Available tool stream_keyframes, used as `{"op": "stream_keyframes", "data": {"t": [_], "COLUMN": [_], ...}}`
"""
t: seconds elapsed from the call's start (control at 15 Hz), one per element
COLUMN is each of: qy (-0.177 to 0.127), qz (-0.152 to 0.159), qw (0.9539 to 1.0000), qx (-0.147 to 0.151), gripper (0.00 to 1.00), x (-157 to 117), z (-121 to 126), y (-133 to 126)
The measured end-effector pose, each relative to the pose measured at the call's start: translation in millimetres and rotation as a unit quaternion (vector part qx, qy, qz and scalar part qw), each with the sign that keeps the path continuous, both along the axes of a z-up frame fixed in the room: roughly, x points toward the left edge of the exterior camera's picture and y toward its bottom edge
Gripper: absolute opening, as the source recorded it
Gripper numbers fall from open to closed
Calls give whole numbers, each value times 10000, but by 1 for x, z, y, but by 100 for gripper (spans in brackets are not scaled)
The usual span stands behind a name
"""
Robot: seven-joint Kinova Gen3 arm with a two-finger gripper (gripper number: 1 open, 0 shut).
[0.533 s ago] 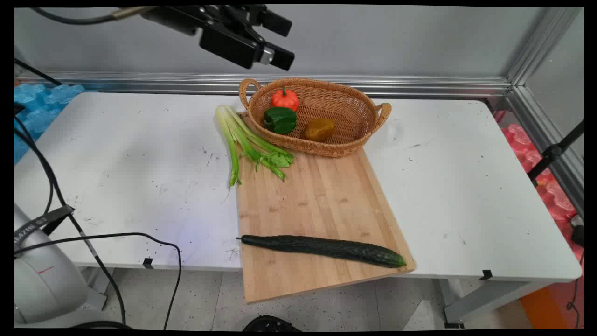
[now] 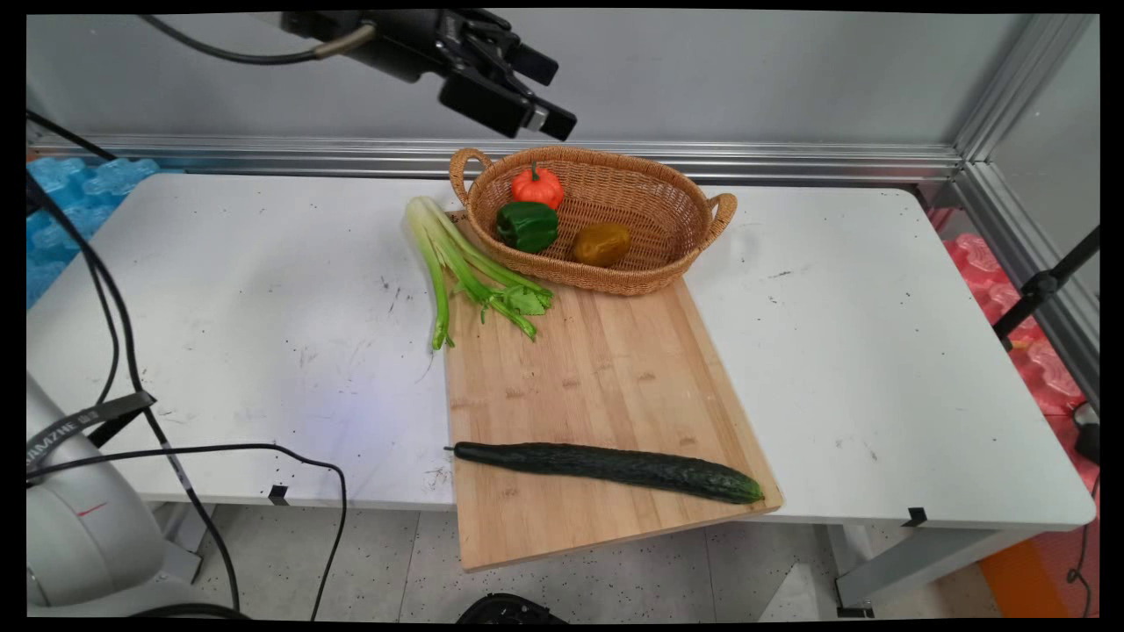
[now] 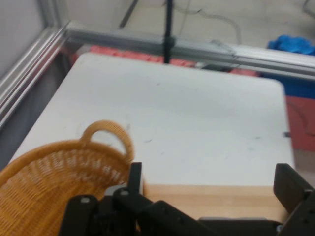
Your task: Pick up the potato from the vegetable basket
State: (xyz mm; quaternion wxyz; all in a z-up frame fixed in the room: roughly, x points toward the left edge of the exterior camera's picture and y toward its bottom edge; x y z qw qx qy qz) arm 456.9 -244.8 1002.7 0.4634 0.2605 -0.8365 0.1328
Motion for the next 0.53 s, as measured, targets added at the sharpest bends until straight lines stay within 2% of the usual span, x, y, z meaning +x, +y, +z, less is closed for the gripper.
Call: {"op": "stream_keyframes", "data": {"t": [0.53], "qy": [-390], "qz": [494], "qw": [9978], "qx": [216], "gripper": [100], "x": [-13], "z": [-33], "y": [-51]}}
